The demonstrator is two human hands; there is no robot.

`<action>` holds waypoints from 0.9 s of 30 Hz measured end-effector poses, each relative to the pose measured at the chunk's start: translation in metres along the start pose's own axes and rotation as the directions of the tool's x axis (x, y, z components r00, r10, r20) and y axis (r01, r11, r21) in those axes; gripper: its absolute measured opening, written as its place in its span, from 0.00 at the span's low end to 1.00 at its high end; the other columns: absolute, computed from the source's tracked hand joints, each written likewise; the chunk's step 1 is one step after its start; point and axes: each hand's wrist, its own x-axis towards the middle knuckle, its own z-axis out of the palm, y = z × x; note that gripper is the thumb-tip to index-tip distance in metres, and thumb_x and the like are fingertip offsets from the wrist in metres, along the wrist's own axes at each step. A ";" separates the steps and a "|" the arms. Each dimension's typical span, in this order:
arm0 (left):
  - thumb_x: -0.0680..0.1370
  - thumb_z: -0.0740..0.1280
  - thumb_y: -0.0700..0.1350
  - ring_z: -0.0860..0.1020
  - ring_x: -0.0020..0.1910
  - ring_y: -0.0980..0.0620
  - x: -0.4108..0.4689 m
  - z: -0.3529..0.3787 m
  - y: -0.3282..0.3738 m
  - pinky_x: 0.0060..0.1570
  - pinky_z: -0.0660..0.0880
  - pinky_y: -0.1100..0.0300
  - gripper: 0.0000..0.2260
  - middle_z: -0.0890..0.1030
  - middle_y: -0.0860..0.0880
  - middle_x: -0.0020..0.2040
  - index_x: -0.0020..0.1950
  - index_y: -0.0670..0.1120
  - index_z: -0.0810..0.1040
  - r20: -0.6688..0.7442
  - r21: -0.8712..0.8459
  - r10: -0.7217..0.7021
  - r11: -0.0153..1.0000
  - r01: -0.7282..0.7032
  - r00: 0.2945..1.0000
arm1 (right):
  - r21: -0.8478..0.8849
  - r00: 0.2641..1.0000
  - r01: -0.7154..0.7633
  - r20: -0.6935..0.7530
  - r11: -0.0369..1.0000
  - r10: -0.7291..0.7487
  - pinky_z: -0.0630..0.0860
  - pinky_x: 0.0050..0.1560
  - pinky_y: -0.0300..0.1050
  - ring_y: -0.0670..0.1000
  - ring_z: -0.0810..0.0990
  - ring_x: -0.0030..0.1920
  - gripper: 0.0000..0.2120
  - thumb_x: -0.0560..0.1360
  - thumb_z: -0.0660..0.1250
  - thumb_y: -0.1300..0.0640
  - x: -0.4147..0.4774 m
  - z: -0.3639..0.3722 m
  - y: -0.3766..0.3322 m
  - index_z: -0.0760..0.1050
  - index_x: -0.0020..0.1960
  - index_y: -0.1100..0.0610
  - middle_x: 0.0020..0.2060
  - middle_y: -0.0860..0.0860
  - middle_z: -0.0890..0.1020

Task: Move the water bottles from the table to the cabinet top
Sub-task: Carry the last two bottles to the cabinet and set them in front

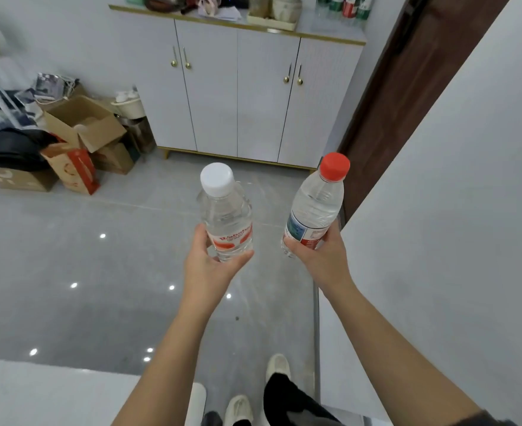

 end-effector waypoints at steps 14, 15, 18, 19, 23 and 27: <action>0.66 0.80 0.41 0.80 0.45 0.66 0.173 0.116 0.020 0.40 0.75 0.72 0.25 0.81 0.56 0.48 0.58 0.51 0.72 -0.038 0.038 -0.015 0.999 0.017 0.999 | 0.043 1.000 -0.016 -0.022 0.999 0.017 0.76 0.48 0.33 0.43 0.81 0.53 0.30 0.65 0.80 0.57 0.211 -0.032 0.012 0.70 0.61 0.45 0.53 0.41 0.81; 0.66 0.80 0.41 0.80 0.45 0.65 0.183 0.123 0.022 0.41 0.75 0.71 0.26 0.81 0.57 0.48 0.58 0.51 0.72 -0.045 0.033 -0.012 0.999 0.013 0.999 | 0.044 1.000 -0.010 -0.021 0.999 0.011 0.76 0.47 0.32 0.43 0.81 0.53 0.30 0.65 0.80 0.57 0.225 -0.034 0.011 0.70 0.62 0.46 0.54 0.41 0.81; 0.66 0.80 0.41 0.80 0.45 0.66 0.210 0.143 0.029 0.40 0.74 0.72 0.25 0.81 0.58 0.47 0.58 0.52 0.72 -0.050 0.020 -0.004 1.000 0.006 0.999 | 0.055 1.000 -0.001 -0.027 0.998 0.002 0.75 0.44 0.29 0.40 0.81 0.52 0.31 0.66 0.79 0.57 0.260 -0.038 0.008 0.69 0.64 0.45 0.54 0.39 0.80; 0.66 0.80 0.41 0.80 0.45 0.66 0.220 0.148 0.032 0.40 0.74 0.74 0.25 0.81 0.58 0.47 0.58 0.52 0.72 -0.046 0.020 0.000 1.000 0.001 0.999 | 0.054 0.999 -0.001 -0.032 0.999 0.002 0.75 0.45 0.29 0.39 0.80 0.51 0.30 0.66 0.79 0.56 0.270 -0.039 0.008 0.69 0.63 0.44 0.53 0.38 0.80; 0.66 0.80 0.42 0.80 0.47 0.64 0.262 0.168 0.042 0.41 0.75 0.71 0.26 0.81 0.56 0.49 0.59 0.51 0.73 -0.019 0.015 0.015 1.000 -0.015 1.000 | 0.060 0.999 0.005 -0.052 0.998 -0.002 0.74 0.46 0.29 0.38 0.80 0.52 0.30 0.66 0.79 0.56 0.309 -0.042 0.005 0.68 0.61 0.42 0.52 0.36 0.79; 0.66 0.80 0.42 0.81 0.48 0.62 0.310 0.188 0.046 0.44 0.77 0.67 0.27 0.82 0.55 0.51 0.61 0.50 0.73 0.013 0.014 0.023 1.000 -0.024 1.000 | 0.074 0.997 0.009 -0.084 0.997 -0.003 0.75 0.45 0.29 0.37 0.81 0.49 0.28 0.66 0.79 0.59 0.351 -0.040 0.006 0.70 0.56 0.39 0.49 0.34 0.80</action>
